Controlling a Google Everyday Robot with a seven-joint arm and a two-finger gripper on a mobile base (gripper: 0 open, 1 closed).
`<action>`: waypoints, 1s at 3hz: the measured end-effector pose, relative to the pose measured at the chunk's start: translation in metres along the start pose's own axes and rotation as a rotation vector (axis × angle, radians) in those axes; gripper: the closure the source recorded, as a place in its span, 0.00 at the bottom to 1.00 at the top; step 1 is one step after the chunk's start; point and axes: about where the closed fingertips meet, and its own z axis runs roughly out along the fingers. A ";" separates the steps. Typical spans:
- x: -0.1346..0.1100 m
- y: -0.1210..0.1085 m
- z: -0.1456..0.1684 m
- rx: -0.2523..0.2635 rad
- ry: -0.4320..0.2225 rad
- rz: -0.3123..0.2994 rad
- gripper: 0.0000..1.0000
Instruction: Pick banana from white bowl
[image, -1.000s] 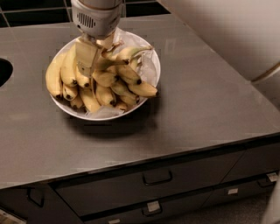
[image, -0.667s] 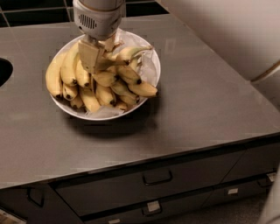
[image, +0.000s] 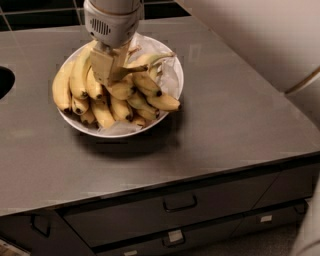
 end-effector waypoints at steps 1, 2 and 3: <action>0.001 0.001 -0.014 0.015 -0.057 -0.044 1.00; 0.011 0.005 -0.055 0.052 -0.168 -0.123 1.00; 0.024 0.007 -0.096 0.091 -0.270 -0.196 1.00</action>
Offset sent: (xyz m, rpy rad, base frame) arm -0.0446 -0.0505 0.0965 0.1909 -0.2642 0.2360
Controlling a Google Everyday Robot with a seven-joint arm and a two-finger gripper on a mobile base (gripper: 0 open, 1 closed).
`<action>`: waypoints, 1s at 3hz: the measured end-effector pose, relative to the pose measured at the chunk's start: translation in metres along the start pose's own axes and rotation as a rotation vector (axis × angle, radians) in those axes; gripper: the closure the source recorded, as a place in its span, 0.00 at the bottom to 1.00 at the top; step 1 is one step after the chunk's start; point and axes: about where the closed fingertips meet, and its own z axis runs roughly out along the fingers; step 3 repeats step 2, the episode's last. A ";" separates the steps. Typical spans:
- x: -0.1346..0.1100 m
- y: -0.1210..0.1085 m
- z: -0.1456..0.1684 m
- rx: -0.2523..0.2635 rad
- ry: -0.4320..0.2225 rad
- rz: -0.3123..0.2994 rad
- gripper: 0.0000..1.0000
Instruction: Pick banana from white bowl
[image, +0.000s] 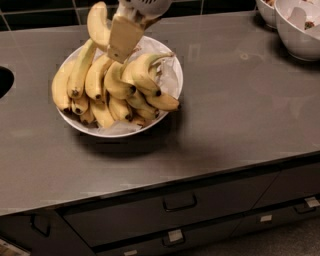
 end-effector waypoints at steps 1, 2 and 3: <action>0.005 -0.003 -0.035 0.023 -0.084 -0.047 1.00; 0.002 0.000 -0.040 0.025 -0.092 -0.063 1.00; 0.002 0.000 -0.040 0.025 -0.092 -0.063 1.00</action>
Offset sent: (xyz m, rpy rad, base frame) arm -0.0093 -0.0187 0.0234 0.0519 -0.0538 0.0464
